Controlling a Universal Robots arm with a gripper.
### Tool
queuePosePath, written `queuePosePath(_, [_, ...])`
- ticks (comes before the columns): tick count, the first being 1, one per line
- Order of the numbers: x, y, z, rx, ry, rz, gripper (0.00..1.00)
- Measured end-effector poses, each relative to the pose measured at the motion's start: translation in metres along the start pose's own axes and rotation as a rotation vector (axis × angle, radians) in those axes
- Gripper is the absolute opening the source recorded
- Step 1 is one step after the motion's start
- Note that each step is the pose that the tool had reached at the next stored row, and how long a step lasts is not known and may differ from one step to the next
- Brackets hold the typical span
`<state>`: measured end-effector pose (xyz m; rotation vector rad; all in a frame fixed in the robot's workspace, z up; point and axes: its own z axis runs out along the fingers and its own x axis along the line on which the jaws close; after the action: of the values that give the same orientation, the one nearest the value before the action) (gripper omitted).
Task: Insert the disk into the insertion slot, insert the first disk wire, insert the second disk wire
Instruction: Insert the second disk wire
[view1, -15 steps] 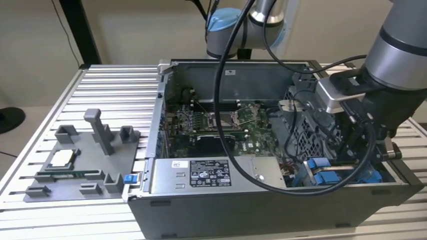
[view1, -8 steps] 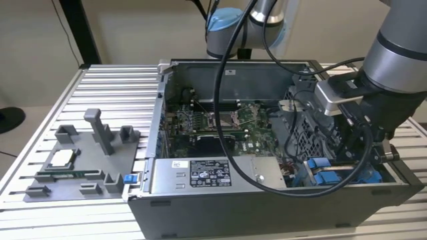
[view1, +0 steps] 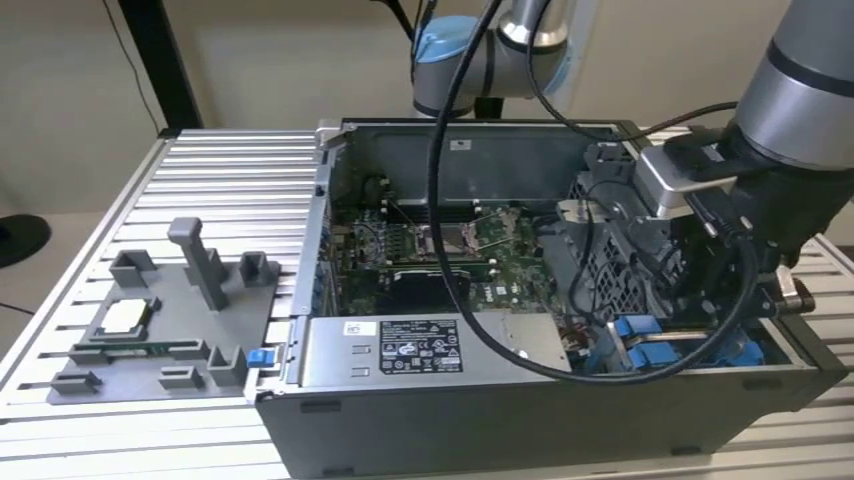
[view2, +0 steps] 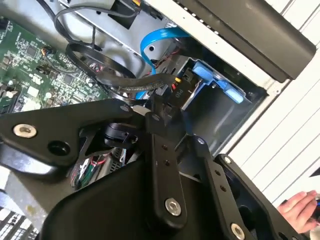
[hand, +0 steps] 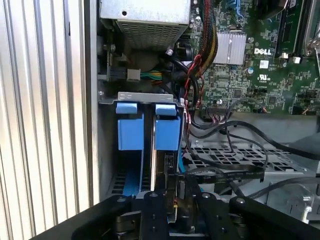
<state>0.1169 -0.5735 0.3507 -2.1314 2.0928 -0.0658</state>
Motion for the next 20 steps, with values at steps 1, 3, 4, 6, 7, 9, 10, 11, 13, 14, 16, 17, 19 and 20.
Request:
queuePosePath(1, [-0.0003,-0.0005,-0.0039,-0.0003,0.0002,0.000,1.00])
queuePosePath(3, [-0.0007,-0.0014,-0.0101,-0.0009,-0.0001,0.000,1.00])
queuePosePath(4, [-0.0010,-0.0019,-0.0135,-0.0012,0.0001,0.000,1.00])
queuePosePath(6, [-0.0015,-0.0028,-0.0198,-0.0017,0.0001,0.000,1.00])
queuePosePath(7, [-0.0018,-0.0033,-0.0232,-0.0023,0.0000,0.000,1.00])
queuePosePath(9, [-0.0023,-0.0042,-0.0300,-0.0036,0.0002,0.000,1.00])
queuePosePath(10, [-0.0025,-0.0047,-0.0330,-0.0042,0.0001,0.000,1.00])
queuePosePath(11, [-0.0028,-0.0051,-0.0360,-0.0049,0.0001,0.000,1.00])
queuePosePath(13, [-0.0032,-0.0059,-0.0417,-0.0061,0.0001,0.000,1.00])
queuePosePath(14, [-0.0034,-0.0062,-0.0439,-0.0065,0.0001,0.000,1.00])
queuePosePath(16, [-0.0035,-0.0064,-0.0454,-0.0068,-0.0001,0.001,1.00])
queuePosePath(17, [-0.0035,-0.0064,-0.0454,-0.0068,-0.0002,0.001,1.00])
queuePosePath(19, [-0.0035,-0.0065,-0.0456,-0.0069,0.0000,0.001,1.00])
queuePosePath(20, [-0.0035,-0.0065,-0.0456,-0.0069,0.0000,0.000,1.00])
